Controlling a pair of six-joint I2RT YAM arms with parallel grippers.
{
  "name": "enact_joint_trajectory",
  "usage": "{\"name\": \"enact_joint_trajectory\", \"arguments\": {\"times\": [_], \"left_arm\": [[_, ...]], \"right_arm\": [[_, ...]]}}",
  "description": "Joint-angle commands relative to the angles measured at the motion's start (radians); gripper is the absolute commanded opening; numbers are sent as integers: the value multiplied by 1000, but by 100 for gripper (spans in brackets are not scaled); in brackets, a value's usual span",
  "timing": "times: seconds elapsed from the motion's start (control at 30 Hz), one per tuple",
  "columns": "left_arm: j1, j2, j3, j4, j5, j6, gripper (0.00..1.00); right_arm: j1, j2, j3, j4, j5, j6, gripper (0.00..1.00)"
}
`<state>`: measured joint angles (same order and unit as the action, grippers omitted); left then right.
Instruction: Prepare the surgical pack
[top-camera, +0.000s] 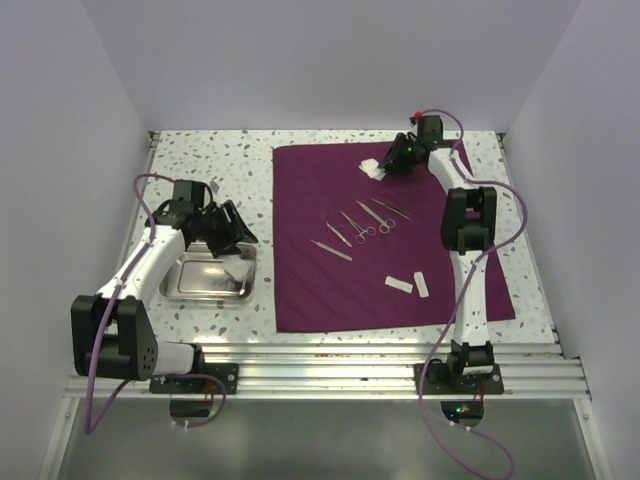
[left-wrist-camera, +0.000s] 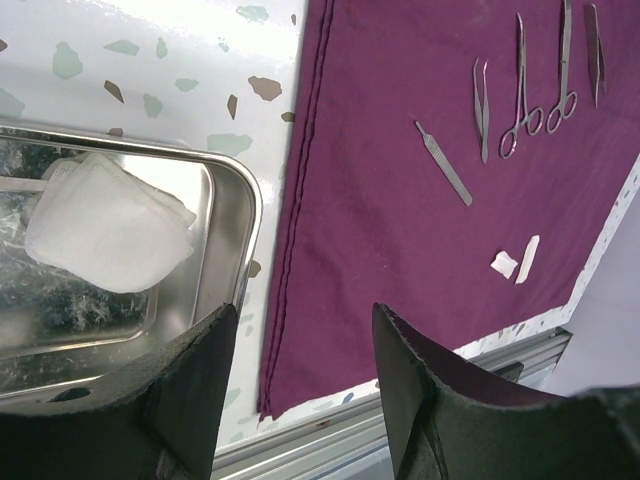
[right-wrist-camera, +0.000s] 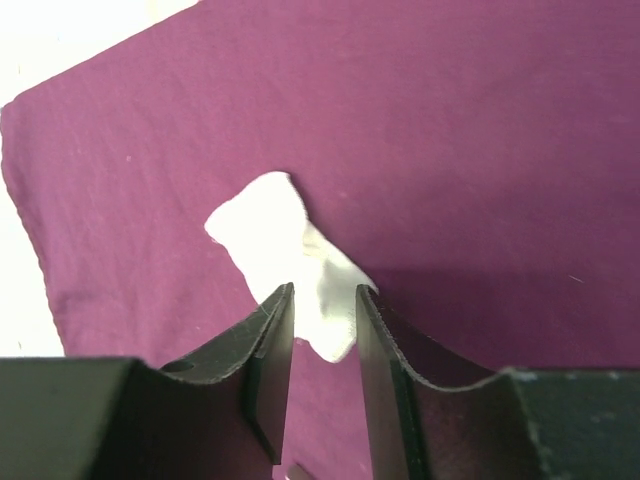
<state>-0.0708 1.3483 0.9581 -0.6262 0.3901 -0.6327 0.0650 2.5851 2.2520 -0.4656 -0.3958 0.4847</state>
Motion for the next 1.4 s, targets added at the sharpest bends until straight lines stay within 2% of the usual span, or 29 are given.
{"name": "enact_joint_trajectory", "arguments": {"times": [0.0, 0.1, 0.33, 0.53, 1.17, 1.37], "left_arm": [[-1, 5, 39, 33, 18, 21, 60], [-1, 6, 39, 33, 19, 21, 60], [-1, 14, 34, 40, 27, 18, 60], [-1, 17, 36, 39, 29, 19, 60], [-1, 12, 30, 43, 36, 10, 60], [-1, 8, 27, 36, 36, 10, 60]], "right_arm": [[-17, -106, -26, -19, 22, -35, 36], [-21, -120, -45, -15, 25, -38, 38], [-27, -120, -95, 10, -11, -11, 50], [-24, -92, -118, 64, -41, 43, 52], [9, 4, -48, 104, -69, 114, 43], [7, 17, -38, 96, -34, 127, 35]]}}
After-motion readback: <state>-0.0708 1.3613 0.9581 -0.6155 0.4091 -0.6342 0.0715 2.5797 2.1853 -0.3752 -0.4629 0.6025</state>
